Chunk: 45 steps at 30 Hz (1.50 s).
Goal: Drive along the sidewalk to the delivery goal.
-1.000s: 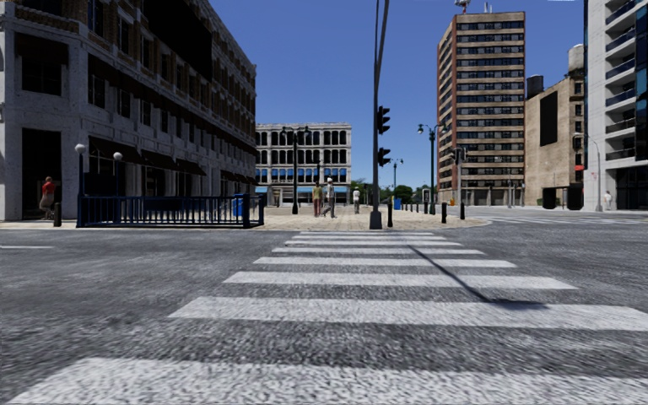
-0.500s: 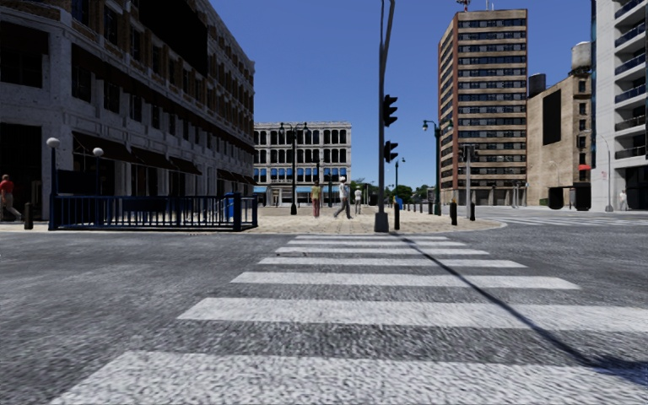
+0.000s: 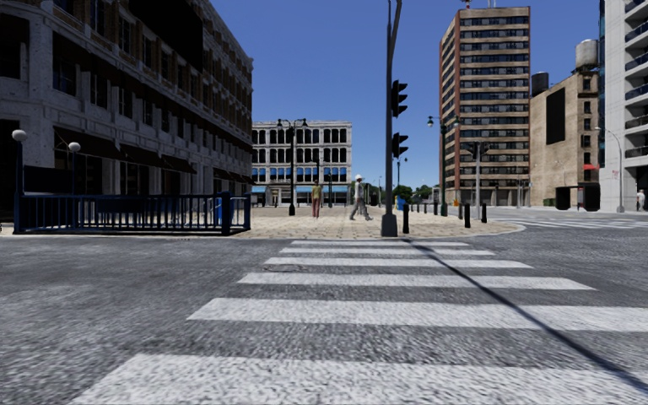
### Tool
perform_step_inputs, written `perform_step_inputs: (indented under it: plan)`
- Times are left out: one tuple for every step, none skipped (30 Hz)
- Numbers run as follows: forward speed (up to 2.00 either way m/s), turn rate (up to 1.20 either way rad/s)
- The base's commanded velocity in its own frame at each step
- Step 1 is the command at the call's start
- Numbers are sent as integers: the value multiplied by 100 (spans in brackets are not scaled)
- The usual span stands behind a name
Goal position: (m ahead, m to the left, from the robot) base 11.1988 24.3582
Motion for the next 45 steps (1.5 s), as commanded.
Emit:
perform_step_inputs:
  plan:
    - [200, 0]
    - [200, 0]
    - [200, 0]
    - [200, 0]
    - [200, 0]
    - [200, 0]
    - [200, 0]
    - [200, 0]
    - [200, 0]
    - [200, 0]
    - [200, 0]
    - [200, 0]
    - [200, 0]
    - [200, 0]
    - [200, 0]
    - [200, 0]
    - [200, 0]
    - [200, 0]
    - [200, 0]
    - [200, 0]
    - [200, 0]
    - [200, 0]
    - [200, 0]
    - [200, 0]
    - [200, 0]
    - [200, 0]
    - [200, 0]
    - [200, 0]
    - [200, 0]
    - [200, 0]
    - [200, 0]
    - [200, 0]
    - [200, 0]
    - [200, 0]
    - [200, 0]
    - [200, 0]
    - [200, 0]
    - [200, 0]
    - [200, 0]
    - [200, 0]
    - [200, 0]
    - [200, 0]
    - [200, 0]
    - [200, 0]
    - [200, 0]
